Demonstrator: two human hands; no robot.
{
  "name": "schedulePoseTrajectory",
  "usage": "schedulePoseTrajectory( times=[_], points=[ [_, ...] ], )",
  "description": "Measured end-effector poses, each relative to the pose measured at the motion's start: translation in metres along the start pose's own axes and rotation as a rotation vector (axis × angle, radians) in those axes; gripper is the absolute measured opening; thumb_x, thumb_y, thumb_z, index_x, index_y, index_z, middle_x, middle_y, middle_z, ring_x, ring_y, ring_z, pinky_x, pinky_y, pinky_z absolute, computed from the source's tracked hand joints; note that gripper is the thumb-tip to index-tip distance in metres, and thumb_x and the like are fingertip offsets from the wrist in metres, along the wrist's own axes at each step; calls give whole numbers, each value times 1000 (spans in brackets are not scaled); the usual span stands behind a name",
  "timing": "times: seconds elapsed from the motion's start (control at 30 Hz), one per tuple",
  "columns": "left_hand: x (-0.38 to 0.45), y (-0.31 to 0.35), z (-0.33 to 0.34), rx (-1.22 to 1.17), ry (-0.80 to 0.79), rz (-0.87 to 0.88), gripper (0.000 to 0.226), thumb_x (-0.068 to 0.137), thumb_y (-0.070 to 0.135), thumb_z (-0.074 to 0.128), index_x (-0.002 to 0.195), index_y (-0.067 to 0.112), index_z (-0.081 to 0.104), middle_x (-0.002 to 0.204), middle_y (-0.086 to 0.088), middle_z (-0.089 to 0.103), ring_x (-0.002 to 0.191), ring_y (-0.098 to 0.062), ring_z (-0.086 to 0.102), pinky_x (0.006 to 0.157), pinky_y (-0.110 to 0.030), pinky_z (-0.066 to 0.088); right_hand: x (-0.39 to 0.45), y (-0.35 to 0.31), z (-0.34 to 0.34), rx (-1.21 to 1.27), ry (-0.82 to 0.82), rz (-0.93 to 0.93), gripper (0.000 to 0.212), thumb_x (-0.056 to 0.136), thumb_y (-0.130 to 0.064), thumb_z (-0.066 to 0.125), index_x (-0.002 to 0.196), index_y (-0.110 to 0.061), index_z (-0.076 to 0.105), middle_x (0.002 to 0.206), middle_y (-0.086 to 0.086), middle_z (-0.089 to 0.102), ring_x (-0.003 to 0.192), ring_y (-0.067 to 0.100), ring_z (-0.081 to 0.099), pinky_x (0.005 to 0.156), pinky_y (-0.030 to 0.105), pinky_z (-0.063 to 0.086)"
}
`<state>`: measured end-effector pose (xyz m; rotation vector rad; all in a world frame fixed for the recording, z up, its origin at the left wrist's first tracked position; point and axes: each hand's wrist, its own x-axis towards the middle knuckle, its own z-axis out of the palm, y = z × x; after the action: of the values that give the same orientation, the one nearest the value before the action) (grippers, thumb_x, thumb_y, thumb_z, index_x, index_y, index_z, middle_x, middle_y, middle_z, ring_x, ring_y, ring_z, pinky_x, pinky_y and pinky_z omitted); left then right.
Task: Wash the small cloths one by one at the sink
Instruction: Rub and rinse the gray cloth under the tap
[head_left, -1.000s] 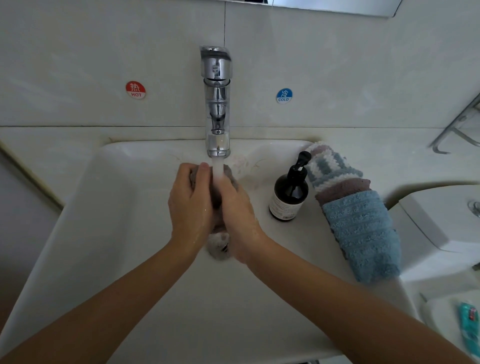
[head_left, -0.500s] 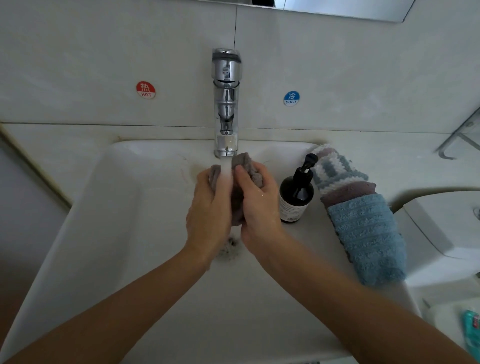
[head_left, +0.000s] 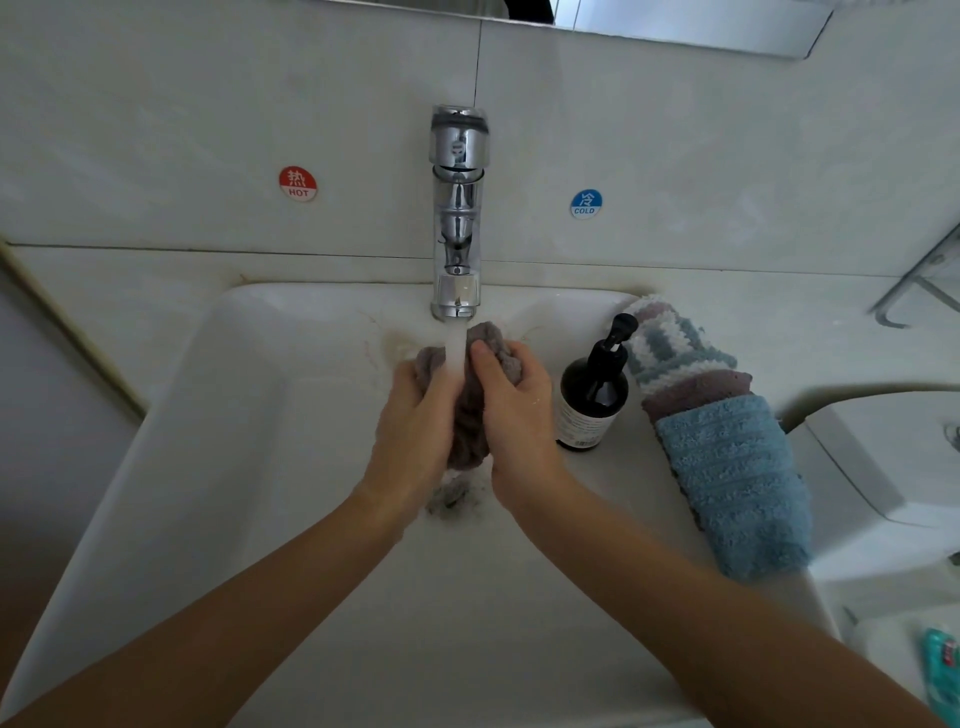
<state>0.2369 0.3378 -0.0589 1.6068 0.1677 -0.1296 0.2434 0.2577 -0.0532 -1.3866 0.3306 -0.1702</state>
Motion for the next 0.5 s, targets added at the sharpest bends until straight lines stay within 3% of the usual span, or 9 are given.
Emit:
schedulePoseTrajectory(
  times=[0.13,0.23,0.33,0.43,0.5],
  points=[
    [-1,0,1,6,106,125,20,101,42,41,119,33,41,101,1,65,88,-18,68,70,-40,59,-5,3,3,-158,-60,-85,17,97,-35,56,94,-20,64,82,0,70,80,15,70,78,45,60],
    [-2,2,-1,51,125,209,7,101,40,40,105,40,45,85,4,66,72,-16,67,54,-33,55,-9,1,2,-213,-86,-154,26,98,-41,53,91,-18,62,82,8,69,78,22,69,73,48,60],
    [-2,3,2,17,148,190,23,98,48,45,87,30,56,73,1,65,62,-15,63,50,-30,50,-10,0,0,-276,-127,-201,34,98,-45,50,91,-12,57,77,11,66,69,18,66,64,38,57],
    [-3,4,5,-12,197,164,40,95,49,49,82,14,64,74,-5,68,70,-20,67,64,-36,56,-11,0,1,-296,-142,-210,38,100,-44,45,89,-11,58,74,3,66,67,11,64,59,26,52],
    [-2,5,6,9,233,149,43,95,47,50,79,10,65,73,-9,68,71,-23,67,66,-39,55,-9,1,2,-319,-149,-185,39,100,-46,43,88,-14,60,74,-3,65,68,6,63,62,24,49]
  ],
)
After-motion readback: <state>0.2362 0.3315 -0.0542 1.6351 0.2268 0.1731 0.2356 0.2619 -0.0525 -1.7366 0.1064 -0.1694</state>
